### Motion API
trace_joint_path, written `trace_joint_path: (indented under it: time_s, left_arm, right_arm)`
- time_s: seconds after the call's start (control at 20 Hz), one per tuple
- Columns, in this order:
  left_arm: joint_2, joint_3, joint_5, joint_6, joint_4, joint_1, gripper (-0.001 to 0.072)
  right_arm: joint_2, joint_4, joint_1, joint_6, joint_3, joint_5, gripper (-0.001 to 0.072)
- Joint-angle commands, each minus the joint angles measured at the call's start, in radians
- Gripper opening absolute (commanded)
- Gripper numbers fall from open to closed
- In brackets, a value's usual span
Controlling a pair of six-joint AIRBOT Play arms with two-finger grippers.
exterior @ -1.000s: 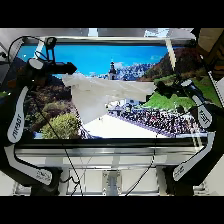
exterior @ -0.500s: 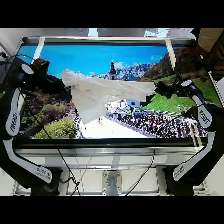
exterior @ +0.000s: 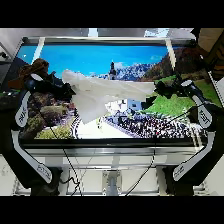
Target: Fold the shirts.
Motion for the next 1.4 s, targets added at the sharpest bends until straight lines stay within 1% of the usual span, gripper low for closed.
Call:
trace_joint_path:
  time_s: [0.0, 0.1, 0.25, 0.3, 0.35, 0.4, 0.45, 0.55, 0.65, 0.75, 0.85, 1.0, 1.1, 1.2, 1.35]
  left_arm:
    - [-0.016, -0.001, 0.054, -0.007, 0.018, 0.0, 0.0378]
    - [-0.02, -0.001, 0.057, -0.006, 0.018, -0.003, 0.0349]
    - [-0.032, -0.001, 0.057, -0.002, 0.01, -0.026, 0.0336]
    - [-0.033, -0.001, 0.056, 0.011, 0.006, -0.038, 0.0336]
    - [-0.033, -0.001, 0.051, 0.038, -0.003, -0.046, 0.029]
    - [-0.033, -0.001, 0.042, 0.074, -0.027, -0.052, 0.0102]
    - [-0.033, -0.001, 0.019, 0.115, -0.055, -0.055, 0.0015]
    - [-0.032, -0.001, -0.05, 0.203, -0.126, -0.055, 0.0015]
    - [-0.027, 0.002, -0.141, 0.251, -0.171, -0.055, 0.0015]
    - [-0.016, 0.024, -0.267, 0.281, -0.202, -0.053, 0.0015]
    - [0.002, 0.066, -0.371, 0.286, -0.24, -0.053, 0.0014]
    - [0.046, 0.157, -0.505, 0.285, -0.364, -0.053, 0.0013]
    - [0.096, 0.222, -0.544, 0.282, -0.468, -0.052, 0.0013]
    - [0.159, 0.289, -0.541, 0.281, -0.577, -0.04, 0.0013]
    - [0.253, 0.413, -0.515, 0.244, -0.66, 0.005, 0.0014]
  right_arm:
    - [-0.001, -0.017, 0.001, 0.0, 0.0, 0.002, 0.0027]
    - [-0.001, -0.018, 0.001, 0.0, 0.0, 0.002, 0.0027]
    - [-0.001, -0.018, 0.001, 0.0, 0.0, 0.001, 0.0027]
    - [-0.001, -0.017, 0.001, 0.0, 0.0, 0.001, 0.0027]
    - [-0.001, -0.017, 0.001, 0.0, 0.0, 0.001, 0.0027]
    - [-0.001, -0.016, 0.001, 0.0, 0.0, 0.001, 0.0027]
    - [0.0, -0.011, 0.001, 0.0, 0.0, 0.002, 0.0027]
    - [0.001, 0.004, 0.001, 0.0, 0.0, 0.003, 0.0026]
    - [0.008, 0.027, 0.001, 0.0, 0.001, 0.003, 0.0026]
    - [0.038, 0.04, 0.001, -0.042, 0.001, 0.006, 0.0025]
    - [0.092, 0.035, -0.002, -0.095, 0.001, 0.017, 0.0024]
    - [0.205, -0.009, -0.018, -0.093, 0.001, 0.021, 0.0024]
    - [0.293, -0.055, -0.031, -0.093, 0.001, 0.031, 0.0024]
    - [0.385, -0.072, -0.056, -0.093, 0.001, 0.059, 0.0024]
    - [0.534, -0.092, -0.109, -0.093, 0.001, 0.113, 0.0024]
